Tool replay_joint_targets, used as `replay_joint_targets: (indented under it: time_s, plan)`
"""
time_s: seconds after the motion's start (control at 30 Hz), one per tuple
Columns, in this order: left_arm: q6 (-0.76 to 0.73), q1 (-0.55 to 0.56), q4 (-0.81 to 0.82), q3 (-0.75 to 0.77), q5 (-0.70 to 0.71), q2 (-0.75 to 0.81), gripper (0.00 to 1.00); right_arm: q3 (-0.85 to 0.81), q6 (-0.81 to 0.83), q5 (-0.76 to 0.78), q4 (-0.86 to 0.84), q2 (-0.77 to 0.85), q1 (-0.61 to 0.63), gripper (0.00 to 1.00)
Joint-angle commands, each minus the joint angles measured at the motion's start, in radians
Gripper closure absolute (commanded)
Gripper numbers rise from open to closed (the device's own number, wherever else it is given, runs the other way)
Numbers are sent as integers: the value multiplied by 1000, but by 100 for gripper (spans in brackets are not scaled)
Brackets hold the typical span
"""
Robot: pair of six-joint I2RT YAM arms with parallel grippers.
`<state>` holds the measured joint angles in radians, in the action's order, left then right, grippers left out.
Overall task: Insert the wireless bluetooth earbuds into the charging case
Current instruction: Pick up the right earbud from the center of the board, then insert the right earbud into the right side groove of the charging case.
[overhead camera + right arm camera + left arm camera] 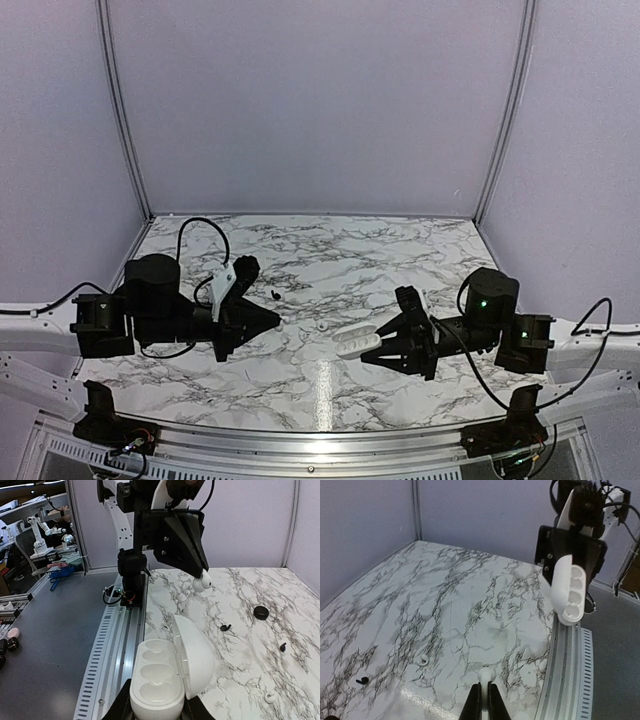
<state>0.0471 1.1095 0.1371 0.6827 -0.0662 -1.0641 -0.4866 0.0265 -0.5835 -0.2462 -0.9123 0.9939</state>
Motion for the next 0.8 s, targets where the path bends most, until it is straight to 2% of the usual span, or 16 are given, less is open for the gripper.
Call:
replay_joint_targets:
  time_s: [0.0, 0.17, 0.37, 0.77]
  plan:
    - [-150, 41, 42, -10, -130, 102, 100, -61, 106, 41, 17, -27, 86, 100]
    - [-191, 108, 31, 5, -165, 157, 100, -104, 142, 53, 45, -58, 114, 100]
    - [-243, 199, -1, 44, -164, 141, 100, -120, 168, 51, 59, -65, 117, 100]
    - [-270, 297, -50, 188, 18, -27, 100, -167, 188, 79, 101, -128, 120, 100]
